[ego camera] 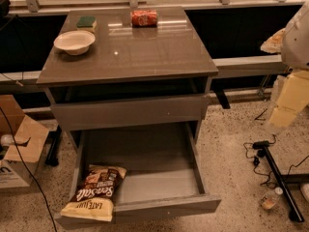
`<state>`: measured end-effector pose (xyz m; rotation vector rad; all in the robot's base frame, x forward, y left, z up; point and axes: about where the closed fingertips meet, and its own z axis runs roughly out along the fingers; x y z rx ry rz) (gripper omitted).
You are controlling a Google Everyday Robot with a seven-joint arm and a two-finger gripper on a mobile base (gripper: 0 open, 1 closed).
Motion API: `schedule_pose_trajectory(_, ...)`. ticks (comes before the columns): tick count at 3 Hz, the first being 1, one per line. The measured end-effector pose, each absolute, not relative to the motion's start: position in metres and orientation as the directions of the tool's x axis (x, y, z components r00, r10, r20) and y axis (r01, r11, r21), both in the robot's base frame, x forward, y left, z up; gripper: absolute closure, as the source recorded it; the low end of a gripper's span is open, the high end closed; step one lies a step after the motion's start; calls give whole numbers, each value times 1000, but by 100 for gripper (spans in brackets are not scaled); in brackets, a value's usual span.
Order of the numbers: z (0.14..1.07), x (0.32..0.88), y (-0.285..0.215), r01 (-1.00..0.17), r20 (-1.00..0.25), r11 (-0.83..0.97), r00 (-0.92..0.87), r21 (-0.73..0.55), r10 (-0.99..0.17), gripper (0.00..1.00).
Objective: Pick brown chip bag from middle drawer and place on counter
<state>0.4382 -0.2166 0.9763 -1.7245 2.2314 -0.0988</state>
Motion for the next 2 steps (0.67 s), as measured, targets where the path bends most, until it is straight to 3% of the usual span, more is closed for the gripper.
schedule_pose_trajectory(2, 967, 446, -201, -933, -263, 246, -176, -261, -948, 0)
